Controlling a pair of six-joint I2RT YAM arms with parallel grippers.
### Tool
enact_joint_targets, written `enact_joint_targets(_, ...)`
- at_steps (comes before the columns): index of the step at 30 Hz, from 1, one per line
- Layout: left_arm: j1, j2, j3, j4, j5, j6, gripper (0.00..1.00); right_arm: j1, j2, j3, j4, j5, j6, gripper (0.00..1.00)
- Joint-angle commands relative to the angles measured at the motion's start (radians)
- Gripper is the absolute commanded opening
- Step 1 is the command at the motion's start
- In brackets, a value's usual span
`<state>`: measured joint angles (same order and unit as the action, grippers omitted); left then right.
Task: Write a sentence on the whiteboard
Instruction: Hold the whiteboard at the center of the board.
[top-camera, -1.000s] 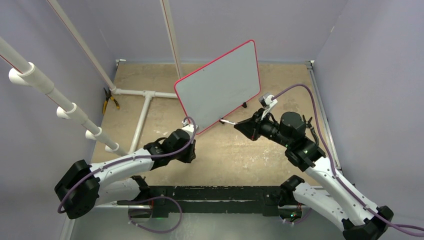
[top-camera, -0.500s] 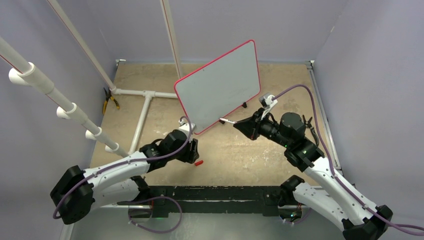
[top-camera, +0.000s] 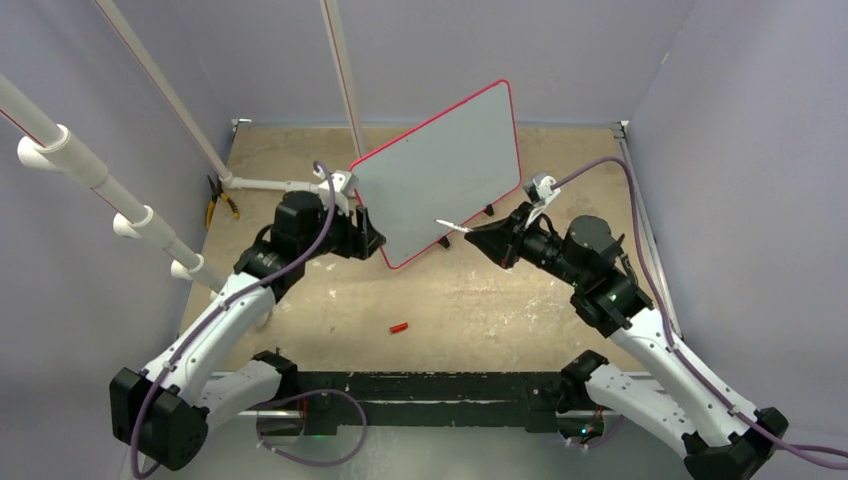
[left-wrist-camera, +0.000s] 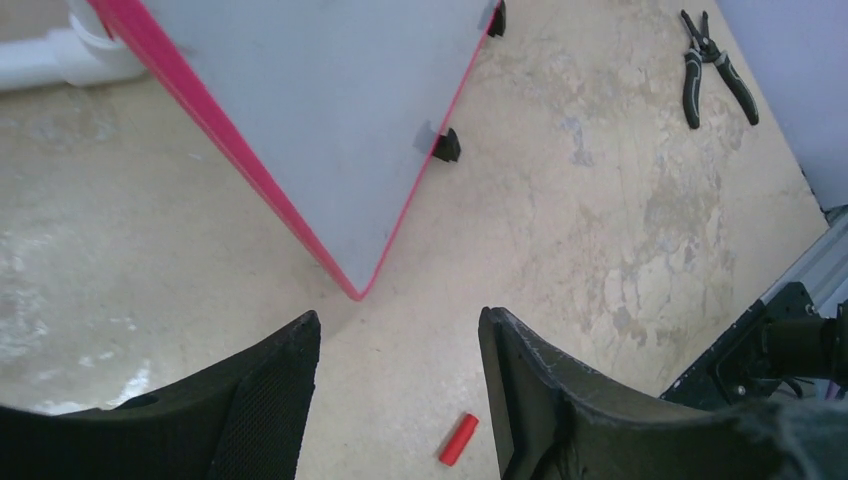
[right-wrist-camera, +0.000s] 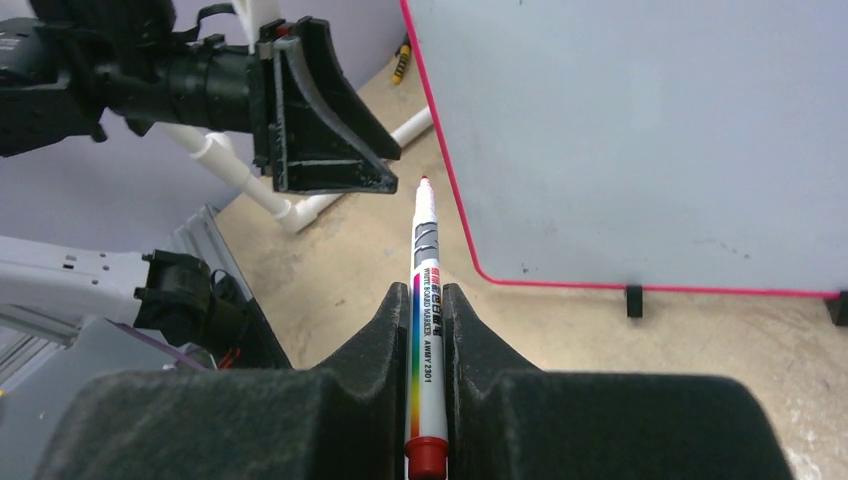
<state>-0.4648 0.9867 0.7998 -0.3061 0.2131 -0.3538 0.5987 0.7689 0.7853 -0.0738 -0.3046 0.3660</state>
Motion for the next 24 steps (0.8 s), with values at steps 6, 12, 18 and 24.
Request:
enact_joint_targets(6, 0.238, 0.087, 0.104, 0.023, 0.346, 0.121, 0.59, 0.004, 0.154, 0.09, 0.199, -0.097, 0.023, 0.0)
enact_joint_targets(12, 0.254, 0.087, 0.055, 0.159, 0.399, 0.102, 0.5, 0.004, 0.305, 0.161, 0.283, -0.152, 0.032, 0.0)
enact_joint_targets(18, 0.268, 0.108, 0.032, 0.277, 0.343, 0.117, 0.41, 0.005, 0.46, 0.249, 0.358, -0.177, 0.024, 0.0)
enact_joint_targets(24, 0.27, 0.134, 0.045, 0.289, 0.356, 0.164, 0.37, 0.01, 0.571, 0.315, 0.407, -0.184, -0.001, 0.0)
